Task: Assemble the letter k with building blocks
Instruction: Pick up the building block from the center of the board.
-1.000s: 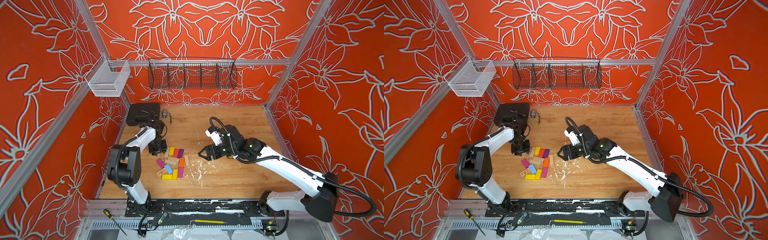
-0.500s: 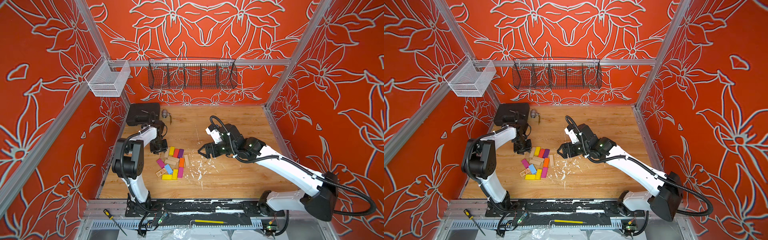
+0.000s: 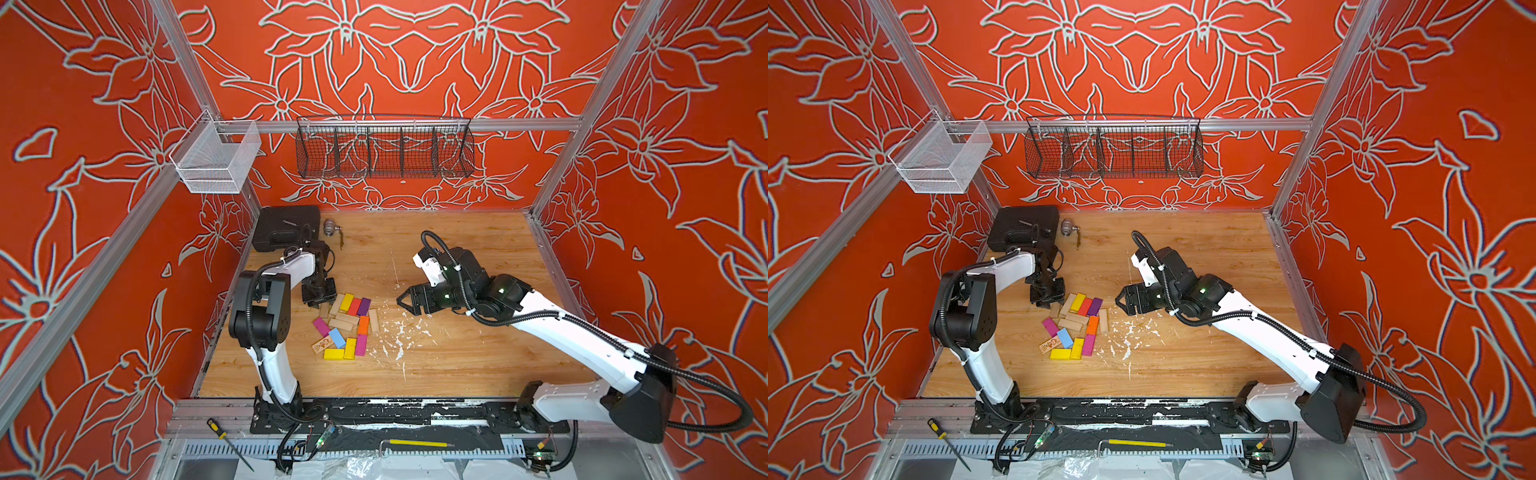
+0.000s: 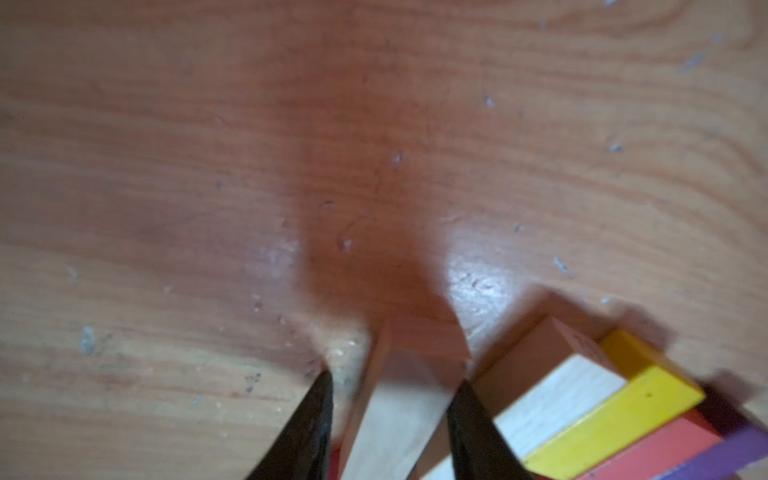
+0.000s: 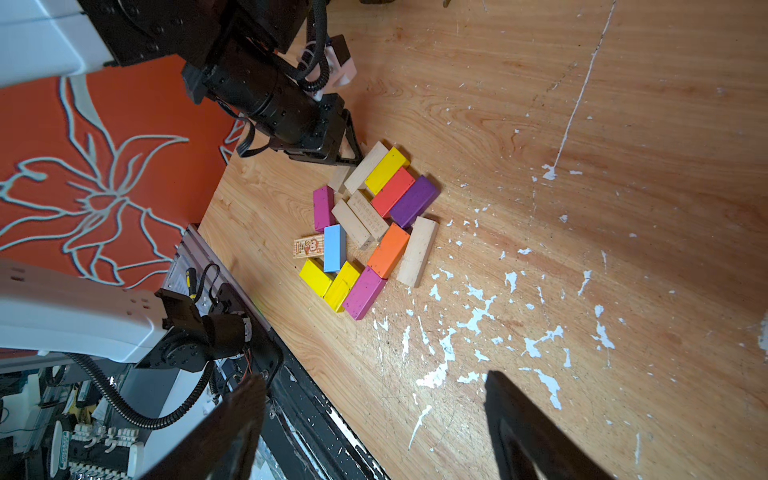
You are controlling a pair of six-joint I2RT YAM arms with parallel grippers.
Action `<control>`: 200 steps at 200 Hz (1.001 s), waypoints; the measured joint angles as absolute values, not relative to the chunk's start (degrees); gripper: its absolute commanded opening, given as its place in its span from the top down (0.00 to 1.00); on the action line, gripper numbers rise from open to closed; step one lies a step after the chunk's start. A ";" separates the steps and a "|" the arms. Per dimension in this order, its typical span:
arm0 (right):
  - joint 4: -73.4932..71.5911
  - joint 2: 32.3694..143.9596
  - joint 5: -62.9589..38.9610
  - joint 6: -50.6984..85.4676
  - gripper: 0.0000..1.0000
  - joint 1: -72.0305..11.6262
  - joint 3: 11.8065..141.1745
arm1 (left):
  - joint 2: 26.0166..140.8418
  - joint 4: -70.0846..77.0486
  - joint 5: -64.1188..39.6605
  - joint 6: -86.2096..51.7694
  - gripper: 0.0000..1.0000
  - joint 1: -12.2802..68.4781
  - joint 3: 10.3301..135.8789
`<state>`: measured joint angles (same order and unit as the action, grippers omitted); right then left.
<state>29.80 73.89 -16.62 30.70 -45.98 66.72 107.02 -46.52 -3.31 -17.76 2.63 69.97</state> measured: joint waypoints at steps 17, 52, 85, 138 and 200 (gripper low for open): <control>29.82 73.87 -16.25 30.76 0.16 -45.98 66.72 | 107.02 -46.59 -2.90 -18.02 0.66 2.61 69.97; 29.80 73.25 -15.20 31.53 0.16 -45.98 66.72 | 107.02 -46.59 -2.57 -17.96 0.74 2.61 69.97; 29.71 71.75 -13.30 32.38 0.16 -45.98 66.50 | 107.00 -46.50 -2.20 -18.04 0.81 2.61 69.97; 28.77 68.64 -8.32 33.95 0.16 -45.98 63.35 | 104.40 -49.28 -2.15 -18.44 0.83 3.20 71.59; 26.96 65.84 -2.46 35.31 0.15 -45.98 60.27 | 100.60 -53.30 -4.10 -20.71 0.84 11.33 88.55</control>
